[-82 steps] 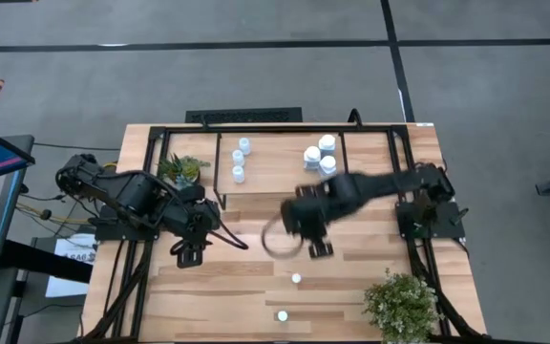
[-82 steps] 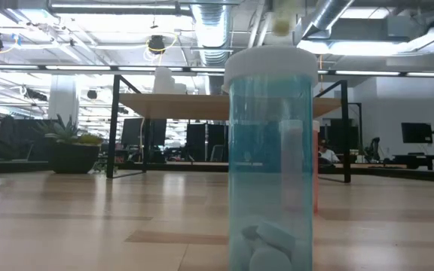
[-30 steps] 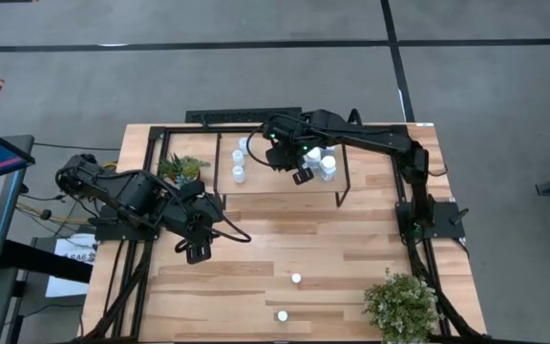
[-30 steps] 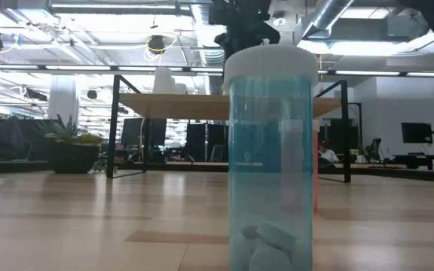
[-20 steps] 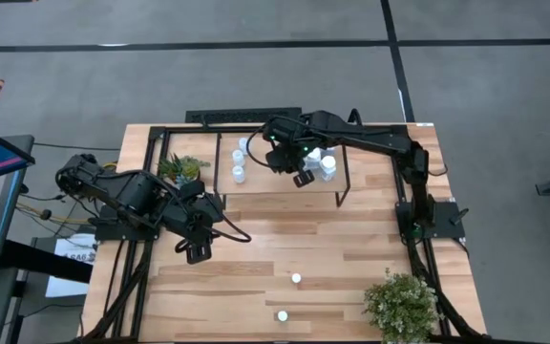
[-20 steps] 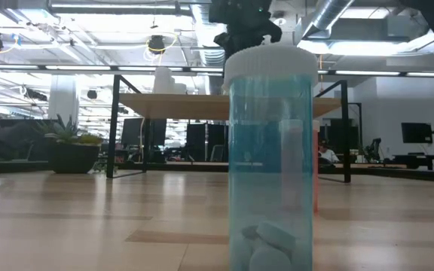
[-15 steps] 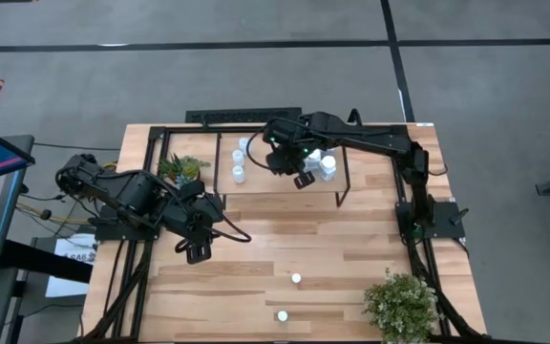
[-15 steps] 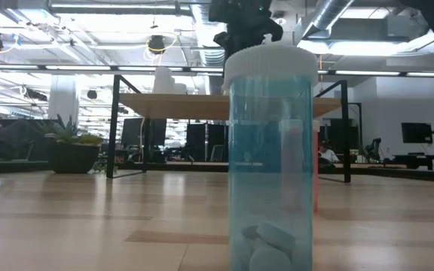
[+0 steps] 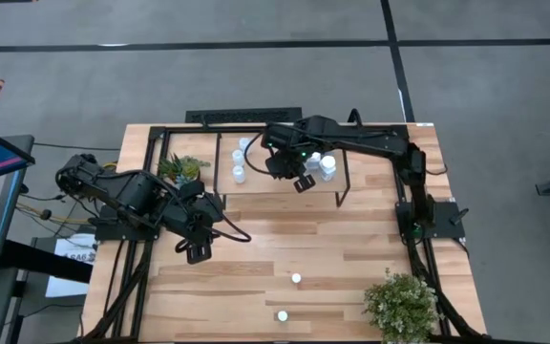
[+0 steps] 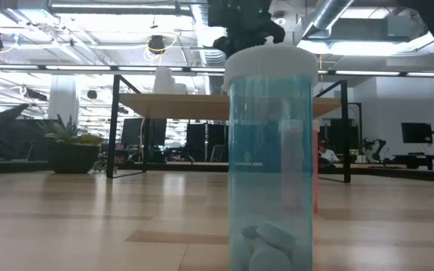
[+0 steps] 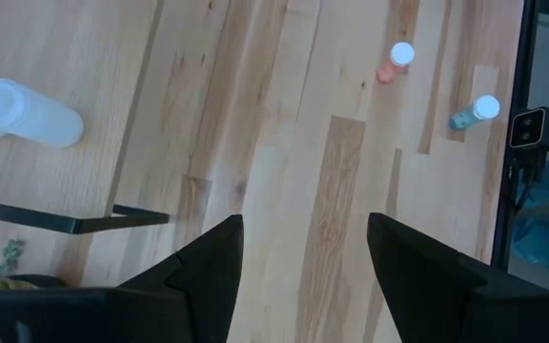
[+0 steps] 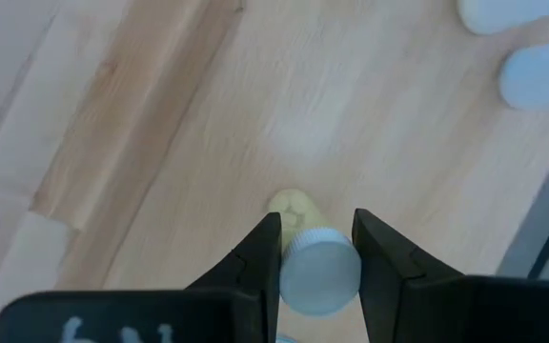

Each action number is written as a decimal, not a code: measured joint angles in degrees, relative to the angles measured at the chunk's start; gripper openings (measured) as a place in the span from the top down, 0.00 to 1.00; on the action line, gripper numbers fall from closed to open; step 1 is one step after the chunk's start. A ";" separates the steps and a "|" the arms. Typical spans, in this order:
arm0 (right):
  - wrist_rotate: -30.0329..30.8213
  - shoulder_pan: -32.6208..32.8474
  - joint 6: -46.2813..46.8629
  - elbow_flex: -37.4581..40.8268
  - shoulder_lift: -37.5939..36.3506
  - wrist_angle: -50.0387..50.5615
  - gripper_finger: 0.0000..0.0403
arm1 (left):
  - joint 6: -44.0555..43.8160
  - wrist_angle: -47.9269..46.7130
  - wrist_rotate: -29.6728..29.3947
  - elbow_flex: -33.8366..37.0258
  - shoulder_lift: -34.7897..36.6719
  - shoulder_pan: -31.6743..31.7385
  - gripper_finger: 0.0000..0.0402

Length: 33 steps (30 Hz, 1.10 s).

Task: Pick and place medicine bottles onto shelf by color
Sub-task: Put the yellow pill bottle on the shelf, then put the blue pill bottle on the shelf

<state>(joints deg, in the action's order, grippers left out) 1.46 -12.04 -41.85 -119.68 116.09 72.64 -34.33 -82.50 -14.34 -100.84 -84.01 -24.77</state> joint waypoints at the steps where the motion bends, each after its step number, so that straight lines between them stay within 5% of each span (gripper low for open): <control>1: 0.02 -0.04 0.00 0.00 0.00 0.04 0.73 | -0.01 -0.01 0.01 -0.01 0.00 0.00 0.48; 9: 0.02 -0.05 1.49 0.00 0.02 -0.04 0.71 | -0.02 -0.02 0.02 0.00 0.00 0.00 0.48; 24: 0.08 -0.10 3.57 0.13 0.24 -2.37 0.45 | -0.02 -0.02 0.04 -0.01 0.00 0.00 0.48; 33: 0.19 0.89 8.99 -4.67 -0.24 0.62 0.43 | -0.02 -0.02 0.04 -0.01 0.00 0.00 0.48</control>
<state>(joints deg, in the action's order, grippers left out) 1.65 -11.15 -32.86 -124.35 115.85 73.26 -34.35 -82.52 -14.31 -100.86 -84.01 -24.77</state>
